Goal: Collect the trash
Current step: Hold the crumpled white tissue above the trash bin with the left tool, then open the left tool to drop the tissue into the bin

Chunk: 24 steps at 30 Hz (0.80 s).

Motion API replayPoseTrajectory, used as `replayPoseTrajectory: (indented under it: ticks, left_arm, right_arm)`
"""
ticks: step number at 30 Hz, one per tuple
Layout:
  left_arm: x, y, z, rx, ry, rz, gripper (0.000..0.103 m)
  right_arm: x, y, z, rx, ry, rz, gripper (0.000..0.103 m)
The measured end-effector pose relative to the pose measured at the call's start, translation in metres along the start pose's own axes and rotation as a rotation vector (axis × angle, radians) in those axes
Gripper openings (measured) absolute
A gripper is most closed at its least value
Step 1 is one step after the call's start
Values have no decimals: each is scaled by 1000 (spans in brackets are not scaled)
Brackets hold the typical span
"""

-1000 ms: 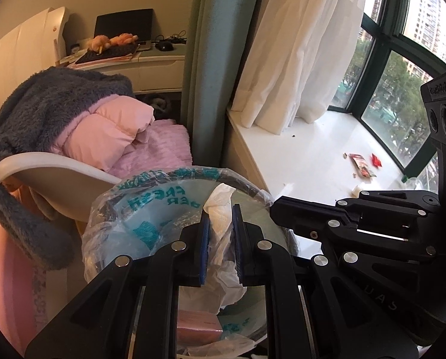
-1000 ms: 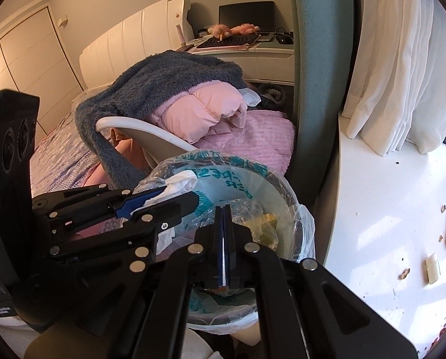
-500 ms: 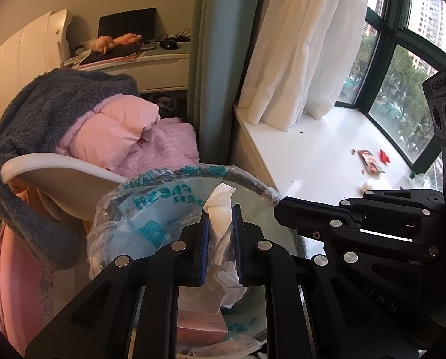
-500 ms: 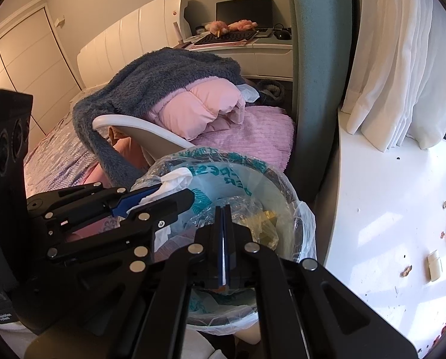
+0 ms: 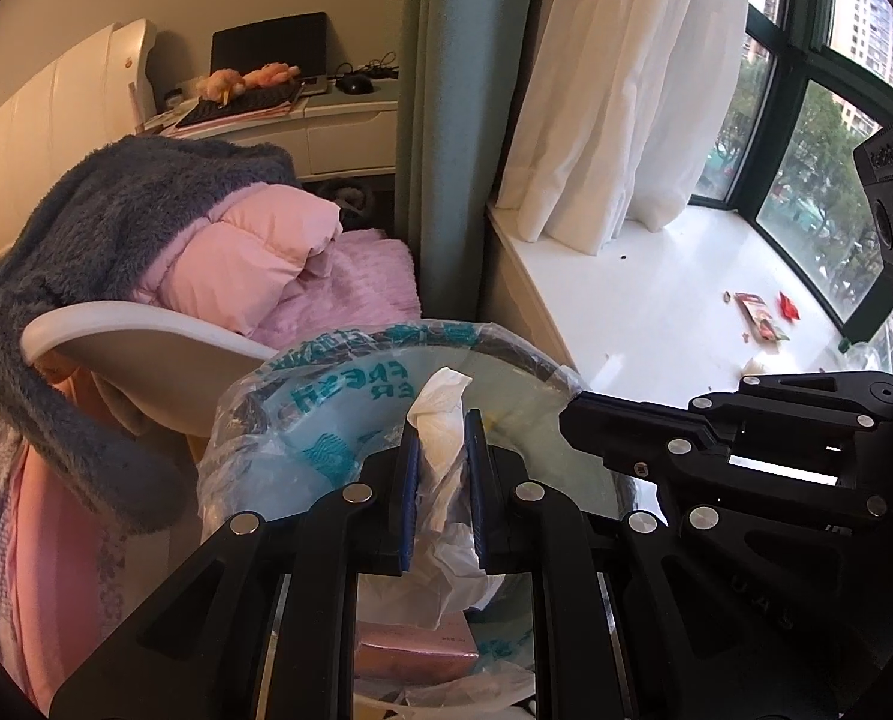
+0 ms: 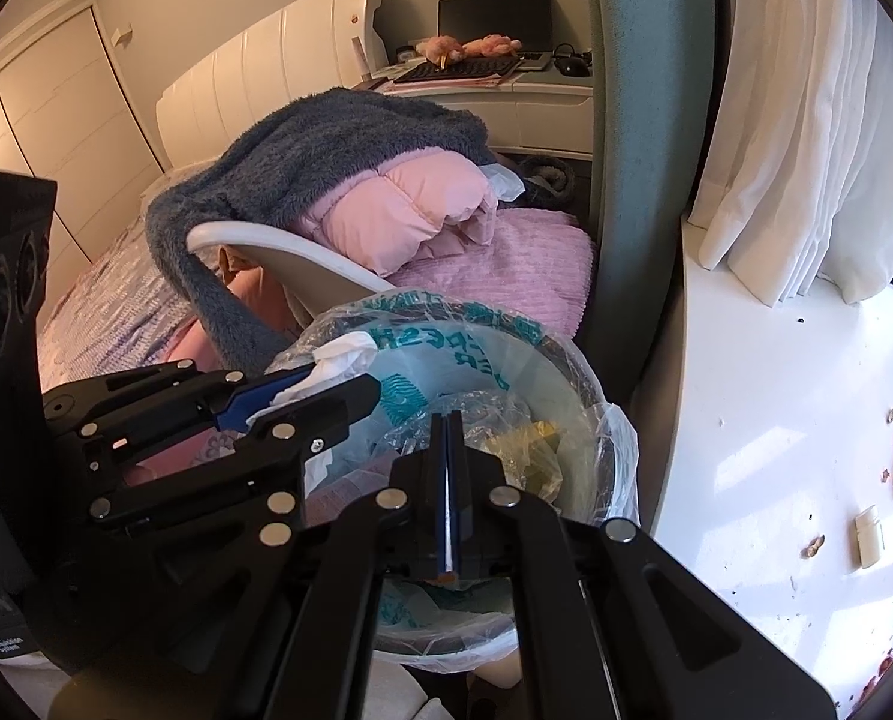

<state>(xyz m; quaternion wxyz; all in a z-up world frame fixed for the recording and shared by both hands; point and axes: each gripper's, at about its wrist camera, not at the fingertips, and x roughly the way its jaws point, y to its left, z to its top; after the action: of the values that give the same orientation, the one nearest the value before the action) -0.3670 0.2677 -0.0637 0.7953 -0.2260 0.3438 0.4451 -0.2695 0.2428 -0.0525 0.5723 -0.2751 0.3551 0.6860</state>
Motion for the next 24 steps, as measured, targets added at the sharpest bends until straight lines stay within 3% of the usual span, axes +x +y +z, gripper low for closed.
replayPoseTrajectory:
  ticks: [24]
  left_arm:
    - [2, 4, -6, 8, 22, 48, 13]
  right_arm:
    - [8, 5, -4, -7, 35, 19, 3]
